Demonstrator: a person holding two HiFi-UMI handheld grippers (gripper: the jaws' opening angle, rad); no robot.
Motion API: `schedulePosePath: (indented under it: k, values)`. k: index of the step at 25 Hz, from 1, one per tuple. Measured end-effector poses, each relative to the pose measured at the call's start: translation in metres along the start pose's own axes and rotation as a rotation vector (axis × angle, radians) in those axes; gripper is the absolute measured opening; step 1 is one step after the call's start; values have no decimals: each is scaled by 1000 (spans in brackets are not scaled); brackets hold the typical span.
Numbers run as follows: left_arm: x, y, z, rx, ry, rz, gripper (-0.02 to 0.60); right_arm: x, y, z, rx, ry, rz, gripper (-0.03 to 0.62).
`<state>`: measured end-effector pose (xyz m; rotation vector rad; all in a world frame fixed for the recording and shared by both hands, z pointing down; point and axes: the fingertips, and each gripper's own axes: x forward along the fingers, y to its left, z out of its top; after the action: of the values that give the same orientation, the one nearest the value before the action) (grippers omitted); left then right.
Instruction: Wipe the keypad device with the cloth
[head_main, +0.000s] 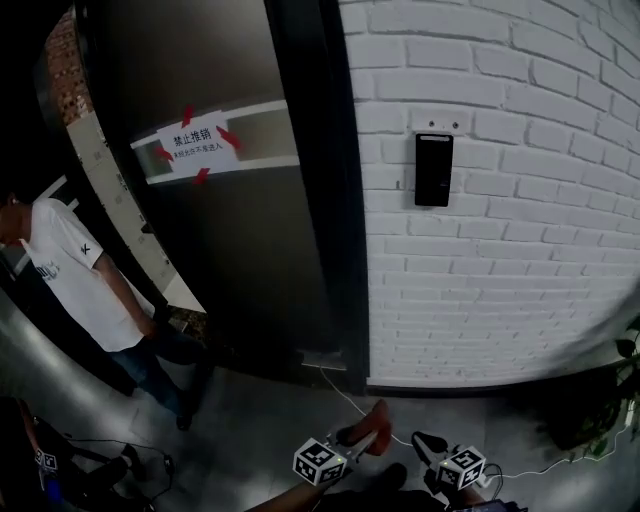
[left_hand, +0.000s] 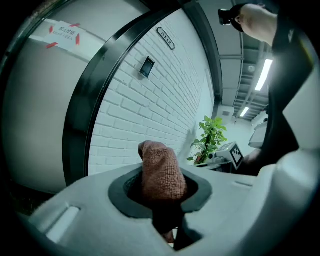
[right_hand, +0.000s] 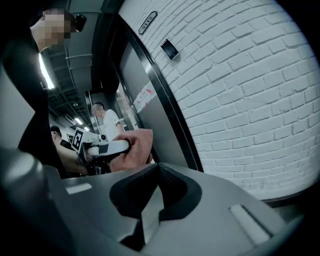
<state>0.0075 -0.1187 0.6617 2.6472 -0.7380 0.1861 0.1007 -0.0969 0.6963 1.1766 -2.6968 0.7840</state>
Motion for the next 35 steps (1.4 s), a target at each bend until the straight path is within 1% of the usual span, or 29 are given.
schedulePosePath:
  k: [3, 7, 14, 20, 25, 29, 35]
  values:
    - [-25, -15, -28, -14, 38, -13, 77, -11, 22, -9, -16, -8, -23, 2]
    - [-48, -45, -59, -9, 80, -83, 77, -29, 51, -32, -10, -21, -62, 2]
    - [-71, -78, -80, 8, 98, -165, 77, -54, 98, -70, 5, -38, -101, 2]
    - [-79, -104, -97, 5, 114, -218, 78, -70, 120, -81, -3, -68, -104, 2]
    - [-81, -115, -105, 3, 122, -227, 78, -81, 132, -83, -9, -82, -89, 2]
    - [-83, -109, -99, 13, 107, -200, 77, -86, 130, -86, -18, -98, -80, 2]
    - [-77, -116, -95, 14, 89, -171, 77, -92, 128, -68, -72, -120, -62, 2]
